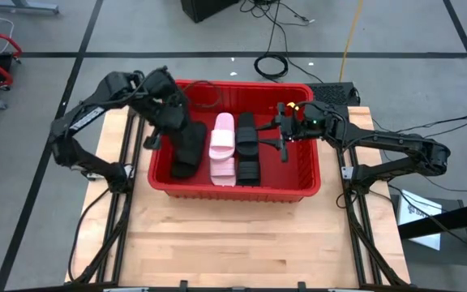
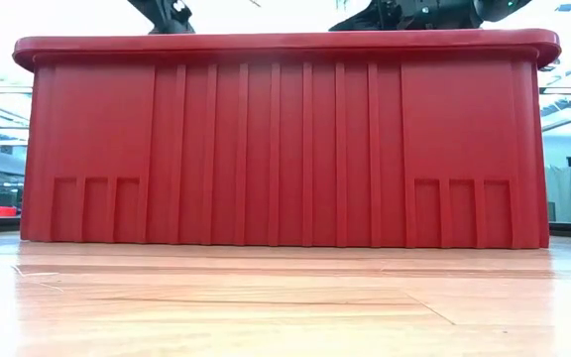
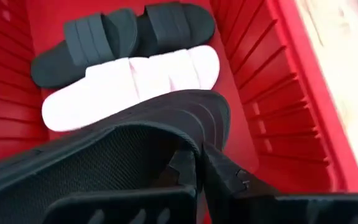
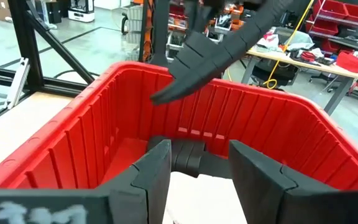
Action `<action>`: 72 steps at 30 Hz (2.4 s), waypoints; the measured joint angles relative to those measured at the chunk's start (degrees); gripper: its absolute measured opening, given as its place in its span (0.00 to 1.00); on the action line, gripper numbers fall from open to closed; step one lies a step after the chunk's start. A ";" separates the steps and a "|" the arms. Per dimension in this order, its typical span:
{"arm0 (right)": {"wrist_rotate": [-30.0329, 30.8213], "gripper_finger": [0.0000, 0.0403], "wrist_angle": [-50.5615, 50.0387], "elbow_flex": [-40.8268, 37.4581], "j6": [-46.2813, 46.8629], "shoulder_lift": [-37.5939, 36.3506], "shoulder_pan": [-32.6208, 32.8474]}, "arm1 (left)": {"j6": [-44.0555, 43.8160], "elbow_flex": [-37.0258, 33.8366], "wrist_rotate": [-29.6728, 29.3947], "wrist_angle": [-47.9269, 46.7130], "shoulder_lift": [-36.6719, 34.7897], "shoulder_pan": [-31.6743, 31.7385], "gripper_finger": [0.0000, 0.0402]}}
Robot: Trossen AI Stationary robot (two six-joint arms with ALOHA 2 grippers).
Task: Pick and place slides into bin
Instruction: Put the black slide into the red bin
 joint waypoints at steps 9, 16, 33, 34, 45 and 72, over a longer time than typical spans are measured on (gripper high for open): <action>0.00 0.38 -0.46 0.00 -1.71 0.00 0.00 | 10.85 0.07 6.02 -2.76 10.23 9.72 0.00; 0.02 0.38 -1.38 0.00 -1.77 0.00 -0.02 | 15.19 0.07 7.70 -2.63 19.29 12.70 0.00; 0.10 0.38 -2.98 0.00 -3.17 0.00 -0.09 | 19.07 -0.47 9.57 -2.74 27.04 17.81 0.00; 0.11 0.38 -3.11 0.00 -3.10 0.00 -0.09 | 19.71 -0.93 9.41 -2.46 27.06 18.11 0.00; 0.17 0.38 -3.86 0.00 -2.84 0.00 -0.09 | 17.98 -7.78 4.42 -2.39 26.93 19.83 0.00; 0.20 0.38 -3.90 0.00 -1.64 0.00 -0.09 | 1.97 -6.62 -9.00 0.78 27.13 16.36 0.39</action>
